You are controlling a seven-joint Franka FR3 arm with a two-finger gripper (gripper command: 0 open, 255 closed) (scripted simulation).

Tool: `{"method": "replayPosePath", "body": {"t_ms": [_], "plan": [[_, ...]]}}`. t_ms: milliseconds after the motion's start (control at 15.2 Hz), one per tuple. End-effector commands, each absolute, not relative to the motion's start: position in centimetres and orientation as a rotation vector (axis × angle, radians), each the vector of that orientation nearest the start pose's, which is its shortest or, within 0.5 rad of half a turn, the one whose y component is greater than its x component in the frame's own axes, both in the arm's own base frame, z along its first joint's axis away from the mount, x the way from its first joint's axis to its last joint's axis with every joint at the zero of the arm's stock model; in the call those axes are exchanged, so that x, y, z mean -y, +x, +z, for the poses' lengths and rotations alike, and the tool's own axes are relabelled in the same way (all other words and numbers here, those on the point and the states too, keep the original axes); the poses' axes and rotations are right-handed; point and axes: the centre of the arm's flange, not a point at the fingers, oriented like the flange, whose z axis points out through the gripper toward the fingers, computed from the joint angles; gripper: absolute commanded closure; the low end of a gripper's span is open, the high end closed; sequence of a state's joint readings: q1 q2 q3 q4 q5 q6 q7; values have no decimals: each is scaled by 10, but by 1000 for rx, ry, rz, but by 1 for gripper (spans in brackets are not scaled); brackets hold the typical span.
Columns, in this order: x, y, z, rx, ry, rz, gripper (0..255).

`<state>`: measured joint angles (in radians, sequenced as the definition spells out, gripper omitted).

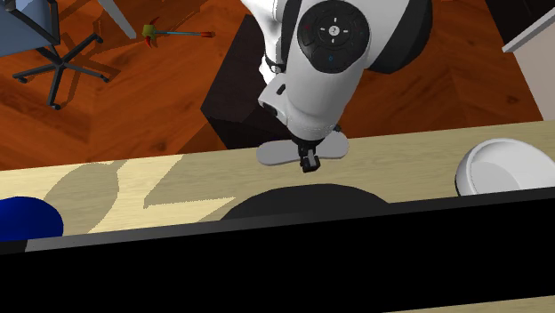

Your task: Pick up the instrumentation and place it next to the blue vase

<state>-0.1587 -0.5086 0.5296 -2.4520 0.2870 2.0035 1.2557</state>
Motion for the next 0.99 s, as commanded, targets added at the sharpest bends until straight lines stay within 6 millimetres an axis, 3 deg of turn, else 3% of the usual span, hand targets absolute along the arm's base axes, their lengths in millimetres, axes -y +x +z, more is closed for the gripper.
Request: {"method": "replayPosePath", "body": {"t_ms": [0,924], "plan": [[-173,374,466,-1579,-2694,-3,255],[-173,374,539,-1579,-2694,-3,255]]}}
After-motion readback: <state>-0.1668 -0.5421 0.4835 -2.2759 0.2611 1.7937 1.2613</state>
